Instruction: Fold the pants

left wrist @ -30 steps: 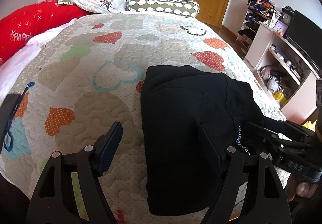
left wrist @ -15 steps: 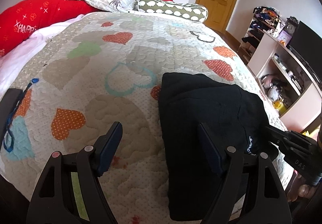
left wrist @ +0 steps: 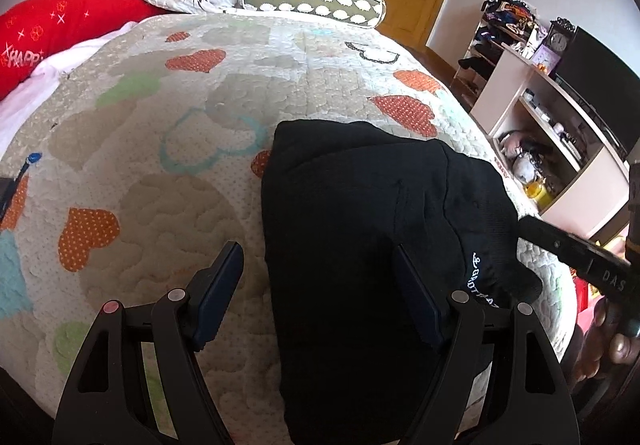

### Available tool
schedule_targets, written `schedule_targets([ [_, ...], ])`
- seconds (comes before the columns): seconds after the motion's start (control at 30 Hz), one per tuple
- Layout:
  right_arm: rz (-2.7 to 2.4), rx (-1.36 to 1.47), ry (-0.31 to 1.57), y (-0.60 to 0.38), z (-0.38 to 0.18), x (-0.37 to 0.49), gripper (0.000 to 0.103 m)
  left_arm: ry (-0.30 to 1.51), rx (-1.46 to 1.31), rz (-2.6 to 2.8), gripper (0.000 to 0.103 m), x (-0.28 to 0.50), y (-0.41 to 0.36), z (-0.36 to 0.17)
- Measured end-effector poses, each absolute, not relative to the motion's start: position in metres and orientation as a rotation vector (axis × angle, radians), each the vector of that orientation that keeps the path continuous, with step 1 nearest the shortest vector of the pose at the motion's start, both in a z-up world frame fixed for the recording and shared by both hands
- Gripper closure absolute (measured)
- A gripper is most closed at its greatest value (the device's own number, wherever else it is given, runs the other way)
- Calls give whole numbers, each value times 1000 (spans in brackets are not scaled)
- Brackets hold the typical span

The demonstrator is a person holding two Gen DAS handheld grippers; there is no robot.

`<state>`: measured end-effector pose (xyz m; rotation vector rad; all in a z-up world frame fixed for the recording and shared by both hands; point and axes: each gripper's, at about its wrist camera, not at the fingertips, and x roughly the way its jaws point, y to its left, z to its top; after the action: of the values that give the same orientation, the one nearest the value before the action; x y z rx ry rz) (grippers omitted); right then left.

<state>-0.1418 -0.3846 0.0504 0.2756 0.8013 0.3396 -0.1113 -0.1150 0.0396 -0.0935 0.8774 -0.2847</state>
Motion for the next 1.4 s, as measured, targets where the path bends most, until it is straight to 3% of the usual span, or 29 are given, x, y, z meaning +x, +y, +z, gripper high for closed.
schedule_targets([
  [0.27,362,347,829,-379,40,-122,89,882,-100,-286,25,-112,-116,38],
  [0.37,357,360,817,-385,45,-130,78,889,-115,-292,25,-111,-114,36],
  [0.43,340,372,810,-392,49,-135,65,882,-110,-290,25,-112,-116,36],
  [0.63,413,398,817,-388,50,-137,64,880,-105,-279,25,-111,-116,37],
  [0.77,493,382,830,-365,38,-126,67,877,-93,-270,25,-111,-117,37],
  [0.8,490,361,827,-359,37,-126,88,879,-89,-268,25,-111,-117,38],
  [0.9,504,290,779,-354,52,-137,95,870,-74,-279,25,-114,-118,45],
  [1.03,439,199,755,-362,66,-151,98,872,-68,-294,25,-113,-123,41],
  [1.3,396,231,838,-366,36,-140,98,893,-67,-306,25,-112,-127,36],
  [1.4,401,259,818,-374,44,-145,91,880,-75,-293,25,-114,-123,42],
])
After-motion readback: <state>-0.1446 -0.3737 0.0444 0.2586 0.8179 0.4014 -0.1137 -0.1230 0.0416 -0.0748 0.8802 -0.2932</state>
